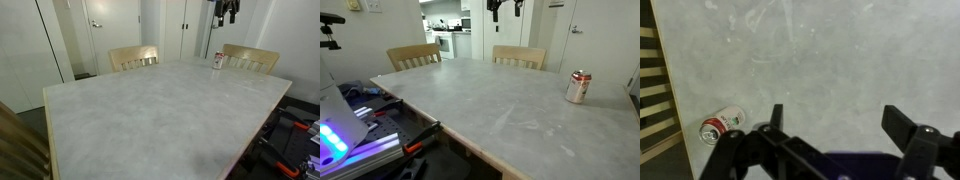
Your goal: Move the can to the left side of the table
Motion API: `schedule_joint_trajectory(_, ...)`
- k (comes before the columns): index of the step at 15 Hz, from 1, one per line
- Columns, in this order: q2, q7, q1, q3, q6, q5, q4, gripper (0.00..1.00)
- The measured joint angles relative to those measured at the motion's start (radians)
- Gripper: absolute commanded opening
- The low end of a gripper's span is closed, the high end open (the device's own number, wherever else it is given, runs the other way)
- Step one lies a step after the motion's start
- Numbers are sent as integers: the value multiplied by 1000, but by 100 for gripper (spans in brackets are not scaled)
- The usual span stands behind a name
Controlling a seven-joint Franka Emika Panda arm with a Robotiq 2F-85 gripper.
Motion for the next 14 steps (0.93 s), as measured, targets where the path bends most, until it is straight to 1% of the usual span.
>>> schedule_joint_trajectory(4, 159, -61, -52, -30, -53, 78, 171, 100)
schedule_joint_trajectory(9, 371, -68, -140, -37, -121, 169, 392, 100)
schedule_joint_trajectory(12, 472, -68, -188, -38, -145, 190, 519, 100)
schedule_joint_trajectory(14, 518, -60, -209, -42, -165, 189, 592, 100)
